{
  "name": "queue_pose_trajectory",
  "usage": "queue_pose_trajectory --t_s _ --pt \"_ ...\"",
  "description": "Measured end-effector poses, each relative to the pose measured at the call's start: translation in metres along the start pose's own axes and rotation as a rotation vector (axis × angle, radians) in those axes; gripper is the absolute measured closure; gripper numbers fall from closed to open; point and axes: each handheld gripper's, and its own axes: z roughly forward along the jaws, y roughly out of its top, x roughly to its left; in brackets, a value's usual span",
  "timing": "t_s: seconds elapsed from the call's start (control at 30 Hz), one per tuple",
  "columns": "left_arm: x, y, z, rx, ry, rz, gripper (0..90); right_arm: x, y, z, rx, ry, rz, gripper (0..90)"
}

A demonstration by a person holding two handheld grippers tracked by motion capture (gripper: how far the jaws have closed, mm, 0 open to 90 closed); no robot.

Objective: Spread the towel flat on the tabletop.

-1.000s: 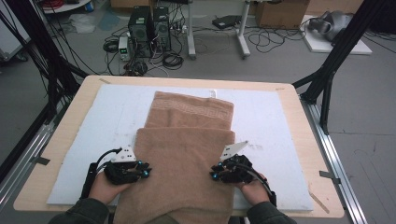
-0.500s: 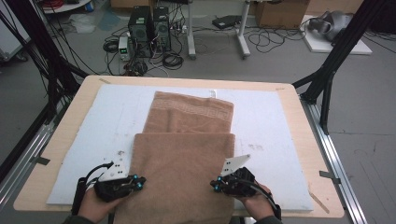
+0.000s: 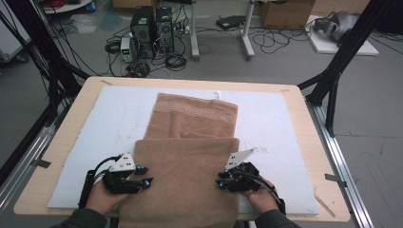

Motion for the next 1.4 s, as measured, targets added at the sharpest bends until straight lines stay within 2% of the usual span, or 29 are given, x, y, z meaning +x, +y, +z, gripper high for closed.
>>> queue_pose_trajectory --t_s 0.03,0.1,0.13,0.17,0.23,0.27,0.3,0.37,0.43,0.47,0.5,0.53,0.57,0.6,0.63,0.7,0.73,0.77,0.8,0.83,0.9,0.93,0.97,1.03,1.07,1.13,1.17,1.27,1.4 --pt "0.000 0.000 0.000 0.000 0.000 0.000 72.0 0.000 -0.001 0.000 -0.005 0.022 0.001 85.0" --pt "-0.001 -0.001 0.000 -0.008 -0.026 -0.021 84.1 0.002 -0.002 0.000 -0.016 0.029 0.001 86.1" --pt "-0.003 -0.001 -0.001 -0.008 -0.019 -0.013 84.1 0.002 -0.002 0.000 -0.016 0.029 0.001 86.1" --pt "-0.005 -0.002 -0.002 -0.006 -0.016 -0.006 85.4 0.003 -0.003 -0.001 -0.017 0.053 0.011 86.9" --pt "-0.009 -0.003 -0.008 -0.010 -0.030 -0.004 85.6 0.005 -0.004 -0.003 -0.014 0.060 0.005 87.0" --pt "-0.012 -0.005 -0.013 -0.013 -0.031 0.000 85.8 0.014 -0.005 -0.007 -0.017 0.067 -0.011 87.0" --pt "-0.016 -0.007 -0.017 -0.021 -0.033 -0.001 85.8 0.014 -0.005 -0.007 -0.017 0.067 -0.011 87.0" --pt "-0.025 -0.012 -0.028 -0.036 -0.047 0.006 85.9 0.025 -0.008 -0.013 -0.022 0.076 -0.029 86.9" --pt "-0.037 -0.017 -0.039 -0.050 -0.049 0.025 85.8 0.038 -0.011 -0.020 -0.030 0.094 -0.051 86.7" --pt "-0.043 -0.020 -0.044 -0.060 -0.050 0.034 83.6 0.050 -0.012 -0.027 -0.059 0.112 -0.071 82.3" --pt "-0.046 -0.021 -0.048 -0.067 -0.061 0.040 78.0 0.054 -0.012 -0.031 -0.084 0.108 -0.070 74.9" --pt "-0.048 -0.022 -0.051 -0.075 -0.063 0.042 70.5 0.054 -0.012 -0.036 -0.114 0.093 -0.061 73.4" --pt "-0.048 -0.022 -0.052 -0.074 -0.047 0.047 65.3 0.051 -0.012 -0.039 -0.126 0.072 -0.055 71.1" --pt "-0.045 -0.021 -0.052 -0.068 -0.041 0.052 65.3 0.051 -0.012 -0.039 -0.126 0.072 -0.055 71.1" --pt "-0.041 -0.019 -0.051 -0.067 -0.039 0.057 64.6 0.047 -0.011 -0.041 -0.124 0.044 -0.048 70.4" --pt "-0.031 -0.017 -0.046 -0.061 -0.015 0.046 57.9 0.036 -0.010 -0.039 -0.086 -0.008 -0.039 67.4" --pt "-0.024 -0.016 -0.042 -0.057 -0.005 0.037 55.8 0.023 -0.012 -0.034 -0.043 -0.041 -0.036 64.7" --pt "-0.014 -0.018 -0.032 -0.021 0.002 0.025 55.0 0.018 -0.014 -0.031 -0.028 -0.037 -0.020 63.8" --pt "-0.014 -0.018 -0.032 -0.021 0.002 0.025 55.6 0.015 -0.015 -0.027 -0.017 -0.029 -0.012 63.9" --pt "-0.011 -0.020 -0.027 0.007 -0.004 0.030 59.5 0.013 -0.017 -0.023 -0.005 -0.025 -0.004 64.9" --pt "-0.011 -0.023 -0.025 -0.014 0.006 0.034 63.0 0.012 -0.019 -0.019 0.006 -0.015 0.001 67.9" --pt "-0.011 -0.023 -0.025 -0.016 -0.002 0.024 69.4 0.013 -0.021 -0.016 -0.010 -0.016 -0.004 71.7" --pt "-0.012 -0.024 -0.025 -0.015 -0.006 0.032 83.9 0.010 -0.024 -0.015 -0.032 0.041 0.020 85.0" --pt "-0.017 -0.023 -0.026 -0.013 0.016 0.039 85.3 0.008 -0.024 -0.015 -0.039 0.053 0.026 86.1" --pt "-0.018 -0.024 -0.027 -0.016 0.015 0.033 86.4 0.005 -0.024 -0.016 -0.037 0.075 0.040 86.7" --pt "-0.020 -0.026 -0.030 -0.015 0.021 0.031 86.5 0.007 -0.024 -0.017 -0.032 0.070 0.035 86.8" --pt "-0.022 -0.027 -0.032 -0.016 0.018 0.030 86.6 0.011 -0.023 -0.020 -0.019 0.064 0.016 86.8" --pt "-0.032 -0.031 -0.038 -0.018 0.005 0.037 86.7 0.015 -0.025 -0.024 -0.014 0.059 0.004 86.9" --pt "-0.046 -0.037 -0.046 -0.013 -0.016 0.046 86.8 0.024 -0.029 -0.031 -0.005 0.083 -0.004 86.8"
